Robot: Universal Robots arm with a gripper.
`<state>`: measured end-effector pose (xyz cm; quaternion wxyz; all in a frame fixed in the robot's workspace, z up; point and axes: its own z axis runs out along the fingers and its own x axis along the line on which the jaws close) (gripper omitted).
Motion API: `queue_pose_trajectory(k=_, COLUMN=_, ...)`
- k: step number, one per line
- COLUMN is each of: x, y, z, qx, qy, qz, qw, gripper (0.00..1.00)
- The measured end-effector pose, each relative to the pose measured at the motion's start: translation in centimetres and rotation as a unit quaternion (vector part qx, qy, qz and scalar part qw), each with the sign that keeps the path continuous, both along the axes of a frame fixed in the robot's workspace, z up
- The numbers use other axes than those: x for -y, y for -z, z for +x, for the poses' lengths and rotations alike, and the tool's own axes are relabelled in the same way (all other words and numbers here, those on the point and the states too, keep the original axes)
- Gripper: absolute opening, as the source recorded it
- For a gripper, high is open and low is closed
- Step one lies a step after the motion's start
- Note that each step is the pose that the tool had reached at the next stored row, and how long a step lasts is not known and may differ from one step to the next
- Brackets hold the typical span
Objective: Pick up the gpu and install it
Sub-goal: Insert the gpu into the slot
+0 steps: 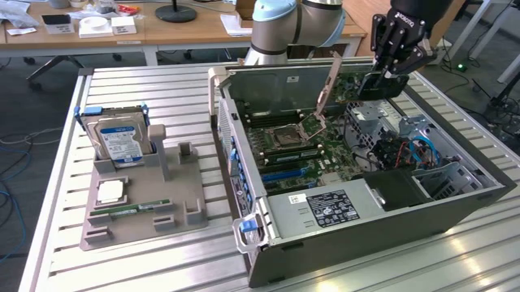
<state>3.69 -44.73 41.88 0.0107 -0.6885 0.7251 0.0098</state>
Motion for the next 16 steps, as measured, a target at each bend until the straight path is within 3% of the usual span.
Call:
queue_pose_trajectory(k=8, x=-0.01, y=1.23, z=-0.1, qx=0.0000, qy=0.000, qz=0.0000, qw=1.0000, gripper=0.27)
queue_pose_trajectory(k=16, x=0.00, y=1.27, z=-0.1, qx=0.0000, qy=0.000, qz=0.0001, qw=1.0000, gripper=0.27)
